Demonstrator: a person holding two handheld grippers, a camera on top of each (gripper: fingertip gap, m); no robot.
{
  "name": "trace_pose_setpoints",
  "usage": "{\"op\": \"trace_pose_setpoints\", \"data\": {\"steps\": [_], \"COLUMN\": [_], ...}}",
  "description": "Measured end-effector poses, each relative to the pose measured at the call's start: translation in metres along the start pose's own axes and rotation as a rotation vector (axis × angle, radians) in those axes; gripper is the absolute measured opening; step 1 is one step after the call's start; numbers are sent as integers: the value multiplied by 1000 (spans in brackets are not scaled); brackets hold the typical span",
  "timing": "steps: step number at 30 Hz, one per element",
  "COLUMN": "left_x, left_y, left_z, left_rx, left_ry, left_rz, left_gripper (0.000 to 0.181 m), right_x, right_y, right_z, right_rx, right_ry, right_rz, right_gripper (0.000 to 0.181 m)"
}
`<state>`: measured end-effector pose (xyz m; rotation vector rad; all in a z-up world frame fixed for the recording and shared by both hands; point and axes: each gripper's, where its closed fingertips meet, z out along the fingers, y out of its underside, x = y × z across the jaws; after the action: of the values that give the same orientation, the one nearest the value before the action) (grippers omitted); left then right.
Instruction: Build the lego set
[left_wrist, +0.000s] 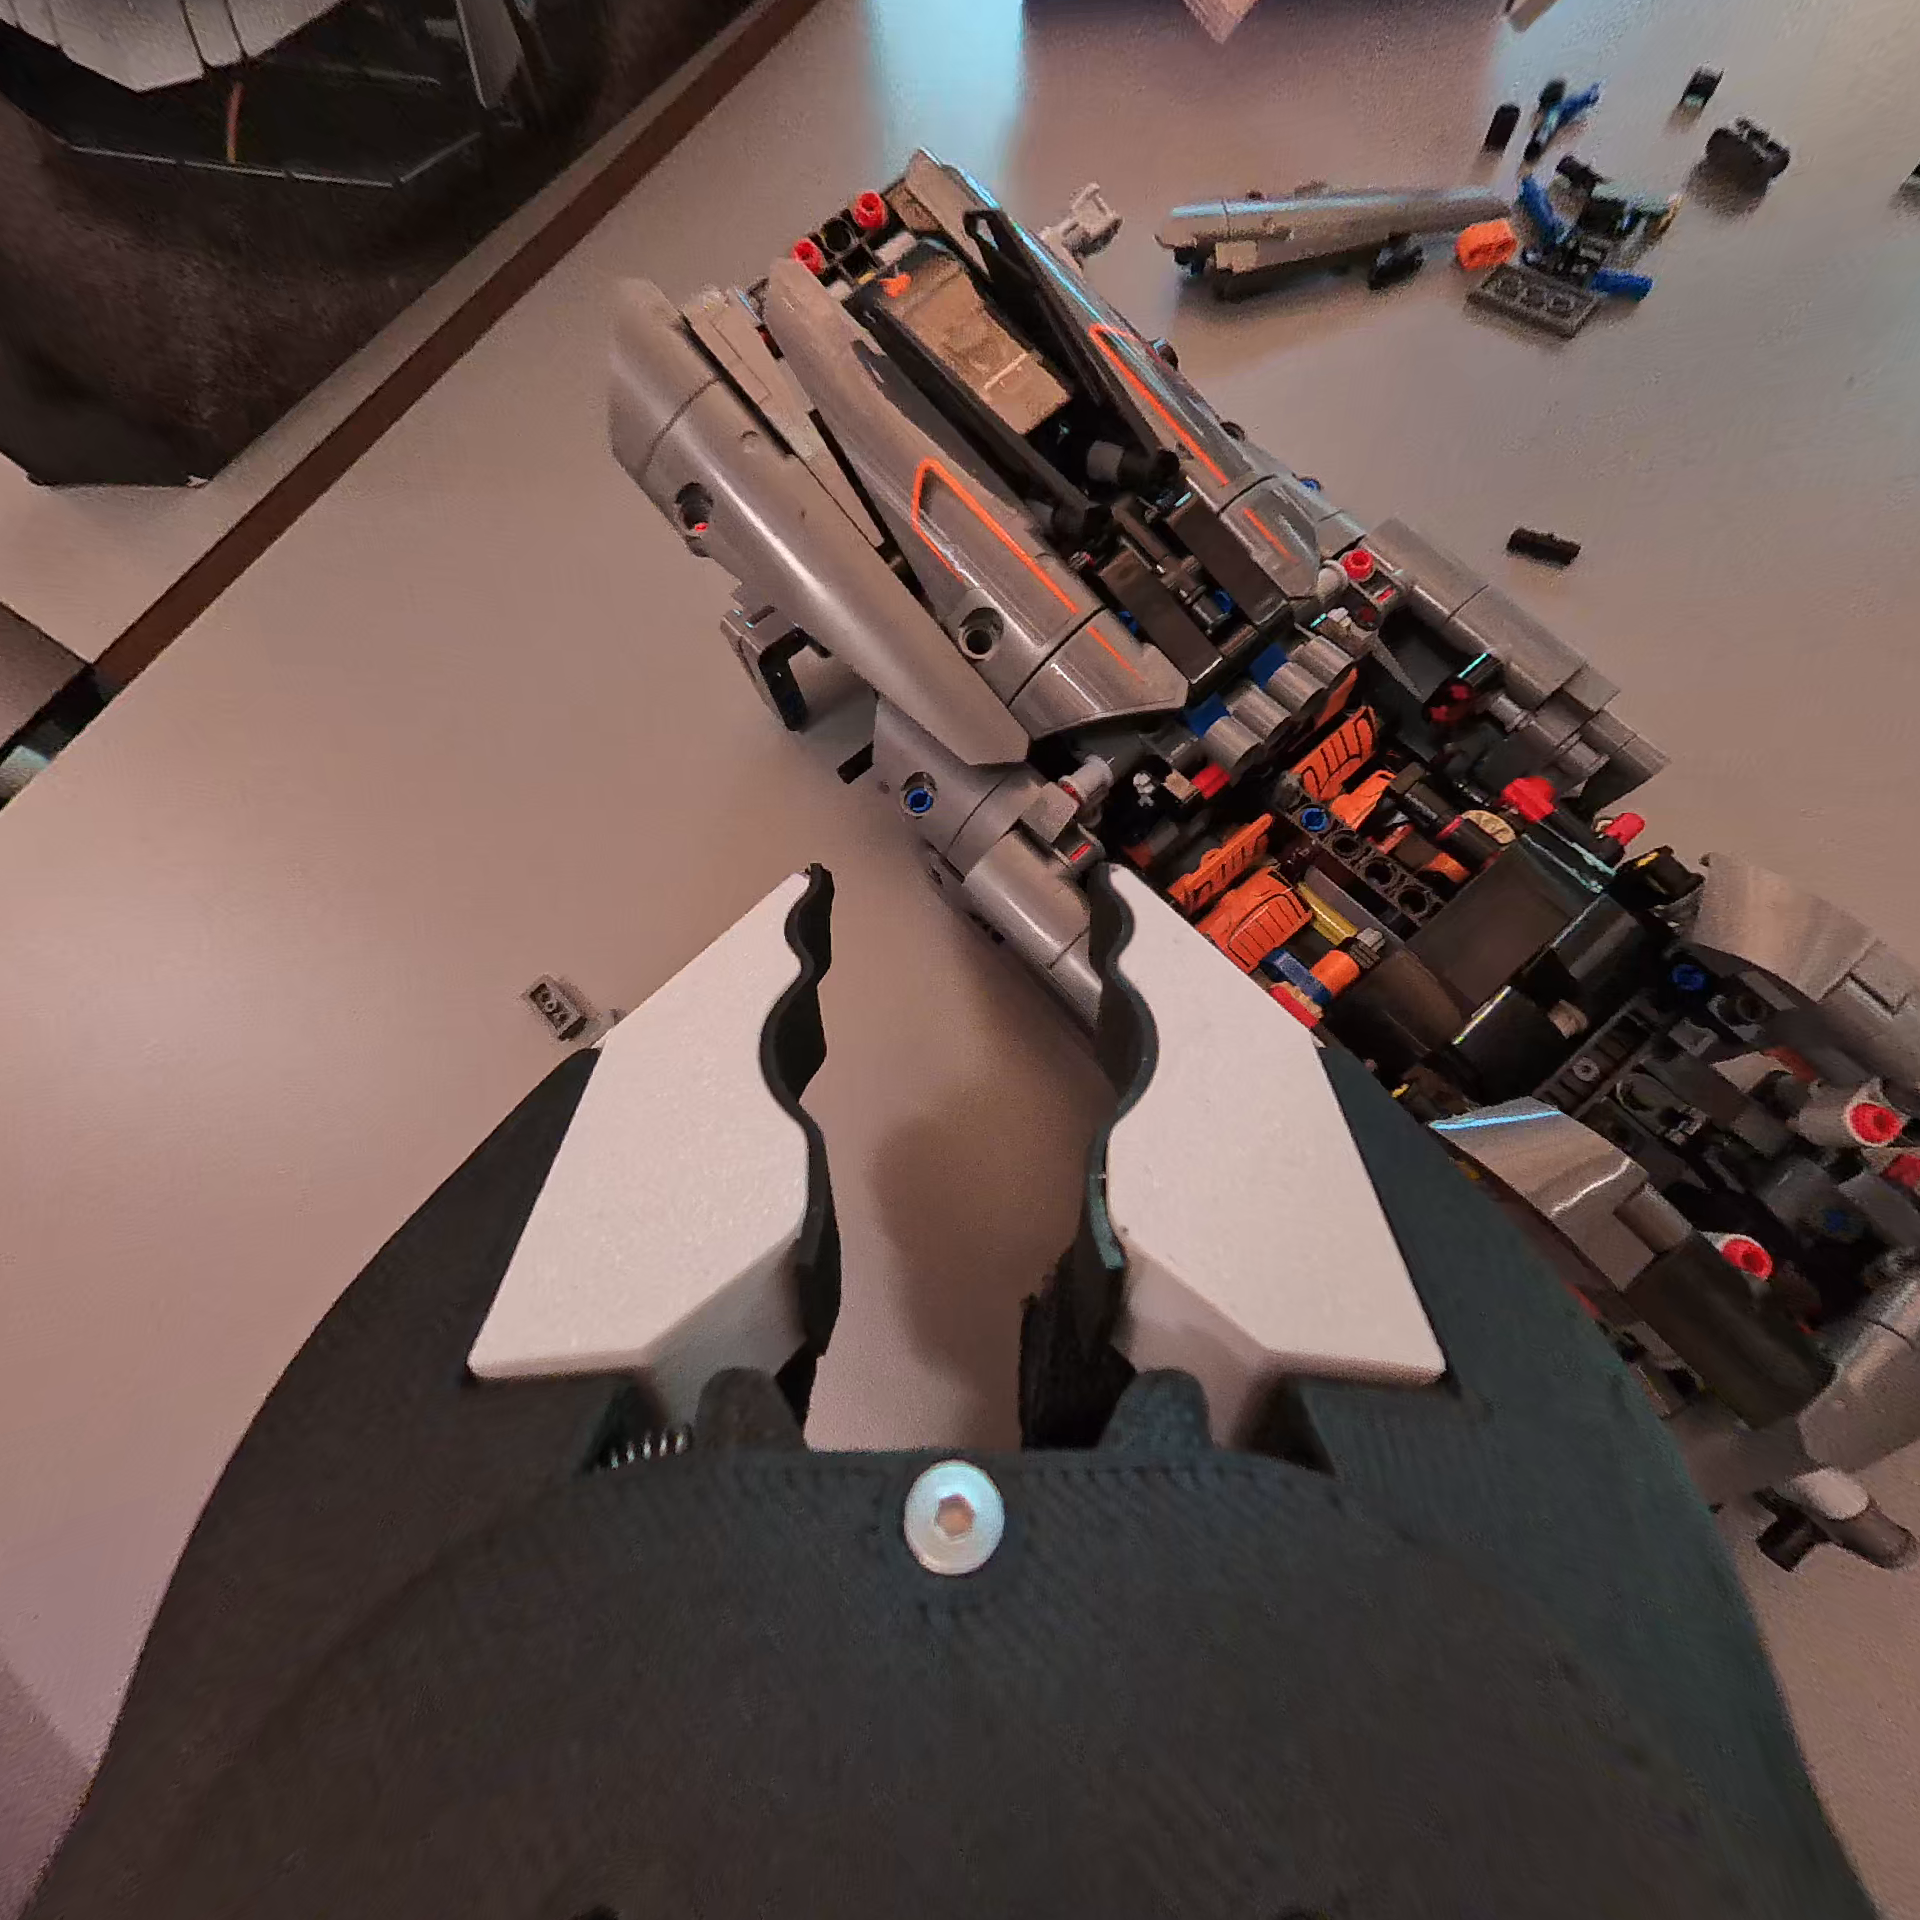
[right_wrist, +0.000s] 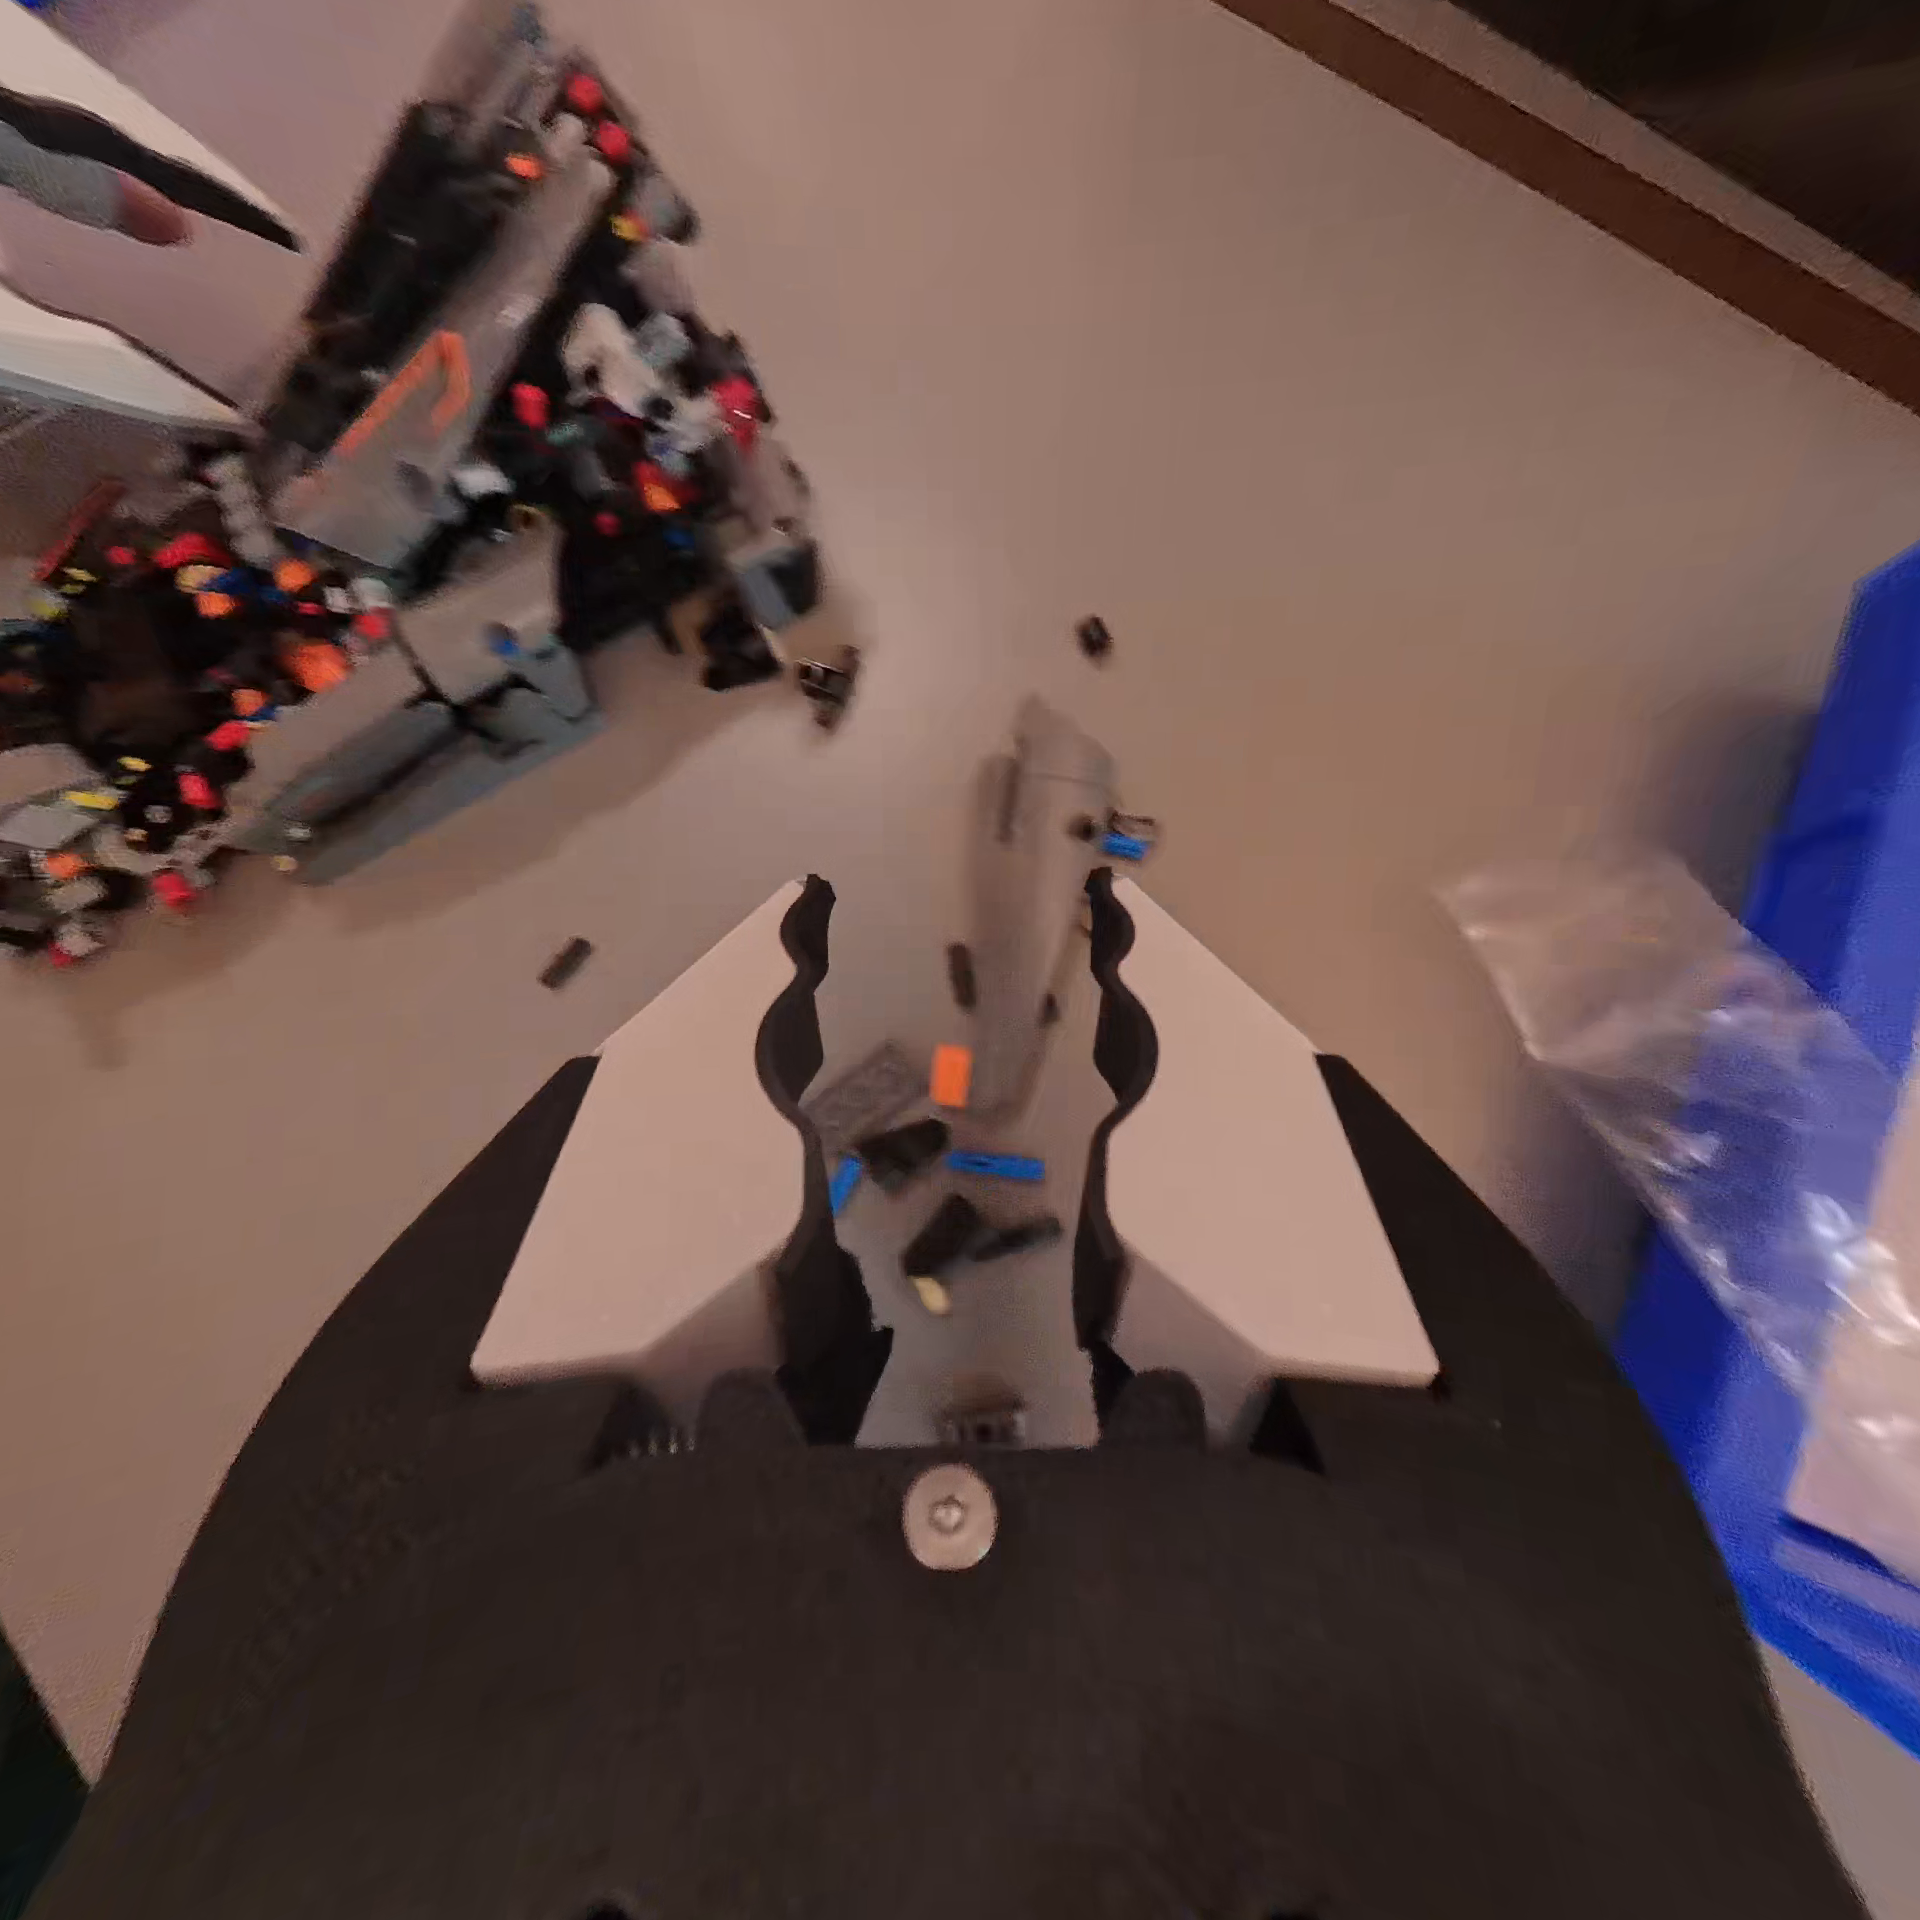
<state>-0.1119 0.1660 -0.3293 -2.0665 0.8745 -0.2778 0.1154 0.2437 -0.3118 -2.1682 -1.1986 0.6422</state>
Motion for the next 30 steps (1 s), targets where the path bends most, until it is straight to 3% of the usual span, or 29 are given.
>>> {"op": "trace_pose_setpoints", "data": {"steps": [3, 8, 13, 20, 23, 26, 30], "left_x": [-5, -4, -3, -7, -15, -10, 20], "left_y": [-2, -2, -2, -7, -23, -56, -87], "left_z": [-3, -2, -3, -7, -18, -34, -34], "left_rx": [20, 23, 19, 41, 99, 187, 215], "left_ry": [-15, -19, -38, -82, -168, -247, -249], "left_rz": [-10, -3, 14, 33, 69, 189, 380], "left_gripper": [47, 46, 46, 45, 46, 46, 45], "right_x": [23, 31, 32, 24, 6, -21, -29], "right_y": [18, 46, 45, 42, 24, -5, -3], "right_z": [1, 30, 38, 37, 28, 7, 5], "right_rx": [-47, -179, -194, -138, -12, 175, 165], "right_ry": [29, 51, 78, 17, -118, -347, -379], "right_rz": [34, 30, 22, 42, 93, 171, 165], "right_gripper": [52, 48, 20, 19, 19, 18, 18]}}
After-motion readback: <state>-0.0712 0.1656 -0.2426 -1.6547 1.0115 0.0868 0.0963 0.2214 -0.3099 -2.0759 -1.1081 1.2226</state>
